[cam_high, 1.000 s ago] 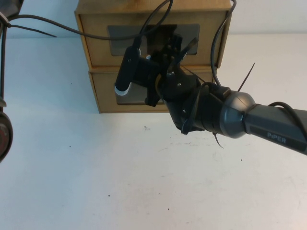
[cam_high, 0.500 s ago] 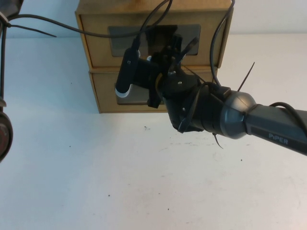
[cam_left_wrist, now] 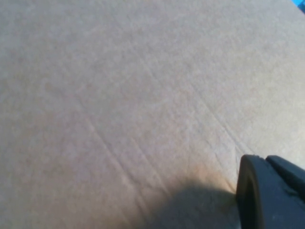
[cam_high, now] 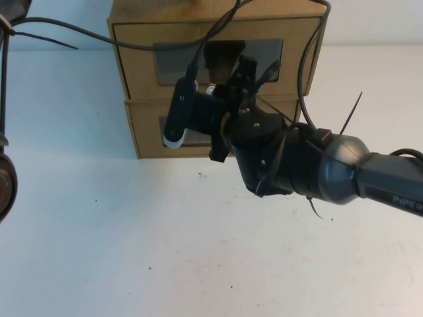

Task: Open the shoe box
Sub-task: 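Pull the top drawer of the cardboard box fully open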

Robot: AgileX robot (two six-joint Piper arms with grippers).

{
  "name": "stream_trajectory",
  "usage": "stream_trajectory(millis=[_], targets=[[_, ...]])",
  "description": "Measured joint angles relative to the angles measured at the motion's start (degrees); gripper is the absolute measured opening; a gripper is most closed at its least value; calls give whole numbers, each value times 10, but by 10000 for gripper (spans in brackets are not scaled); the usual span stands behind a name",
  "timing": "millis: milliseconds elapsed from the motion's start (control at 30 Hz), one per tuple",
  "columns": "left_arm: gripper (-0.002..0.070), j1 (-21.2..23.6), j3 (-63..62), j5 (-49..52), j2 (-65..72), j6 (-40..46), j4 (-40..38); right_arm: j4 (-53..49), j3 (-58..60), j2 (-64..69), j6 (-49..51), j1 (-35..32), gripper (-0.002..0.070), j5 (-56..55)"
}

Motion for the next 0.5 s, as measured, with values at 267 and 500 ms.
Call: stream_trajectory(millis=[267, 500], targets=[[-4, 0, 0, 13, -2, -1, -9, -3, 44, -33, 10, 0, 16, -7], [-4, -3, 0, 20, -3, -2, -11, 5, 88, -70, 23, 8, 15, -12]])
